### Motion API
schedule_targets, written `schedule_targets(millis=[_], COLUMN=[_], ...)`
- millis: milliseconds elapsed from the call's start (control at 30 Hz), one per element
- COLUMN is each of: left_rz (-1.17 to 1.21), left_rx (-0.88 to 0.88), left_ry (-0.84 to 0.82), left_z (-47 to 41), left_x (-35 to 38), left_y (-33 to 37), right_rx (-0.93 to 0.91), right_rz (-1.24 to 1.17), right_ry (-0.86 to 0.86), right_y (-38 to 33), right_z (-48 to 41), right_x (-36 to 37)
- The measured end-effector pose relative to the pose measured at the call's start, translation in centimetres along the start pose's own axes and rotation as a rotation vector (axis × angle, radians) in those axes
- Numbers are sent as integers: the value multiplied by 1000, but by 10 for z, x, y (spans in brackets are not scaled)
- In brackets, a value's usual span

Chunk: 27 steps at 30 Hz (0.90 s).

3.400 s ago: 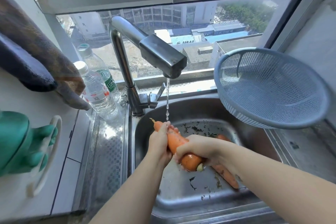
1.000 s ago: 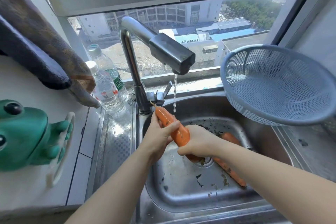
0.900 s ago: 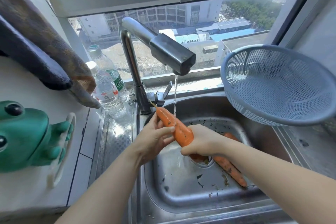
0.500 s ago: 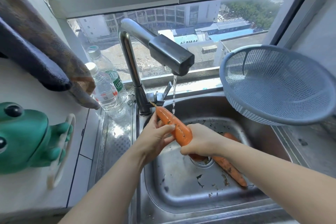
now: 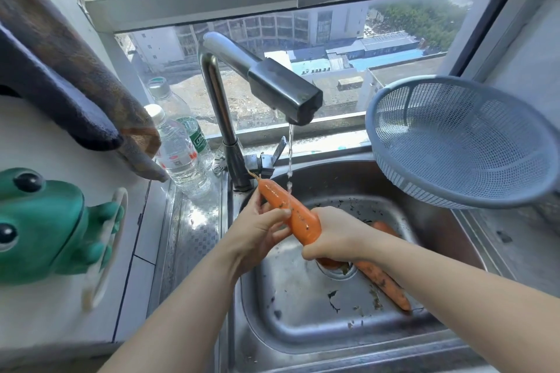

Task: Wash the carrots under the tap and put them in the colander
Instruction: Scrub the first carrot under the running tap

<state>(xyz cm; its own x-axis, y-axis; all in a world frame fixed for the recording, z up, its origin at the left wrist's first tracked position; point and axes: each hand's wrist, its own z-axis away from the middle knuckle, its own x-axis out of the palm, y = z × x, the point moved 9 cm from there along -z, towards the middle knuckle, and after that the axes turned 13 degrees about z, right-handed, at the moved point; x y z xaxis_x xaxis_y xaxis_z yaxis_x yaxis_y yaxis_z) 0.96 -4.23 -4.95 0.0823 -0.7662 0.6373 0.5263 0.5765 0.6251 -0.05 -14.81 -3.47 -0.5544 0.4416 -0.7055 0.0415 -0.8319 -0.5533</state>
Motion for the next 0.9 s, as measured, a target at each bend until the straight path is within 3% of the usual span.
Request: schedule_targets(millis=[100,233,367,500,600,667,733,900], left_rz=[-18,-35,-58,-19,-43,-102,-113,47], left_rx=[18,-28,-3,-33,26,71,54,-30], left_ry=[55,9,95,8,102,138,60,-49], left_z=[-1,2,1,4,3,3,5,13], left_x=[-1,-1,-7,-2,-4,-3,2,7], left_y=[-2,-2,-6,-3,-5,-5,-3,-5], right_rx=[18,0,46,8,21,42,47,26], right_rz=[7,-5,17,-18,-10,-86,-235,-505], right_ry=[23,3,18,-2,21,-2,-64,-231], right_y=[1,0,4,3,2,4,9,8], right_z=[1,4,2,4,3,3,6,13], right_x=[0,5,10,9,7,11,16,24])
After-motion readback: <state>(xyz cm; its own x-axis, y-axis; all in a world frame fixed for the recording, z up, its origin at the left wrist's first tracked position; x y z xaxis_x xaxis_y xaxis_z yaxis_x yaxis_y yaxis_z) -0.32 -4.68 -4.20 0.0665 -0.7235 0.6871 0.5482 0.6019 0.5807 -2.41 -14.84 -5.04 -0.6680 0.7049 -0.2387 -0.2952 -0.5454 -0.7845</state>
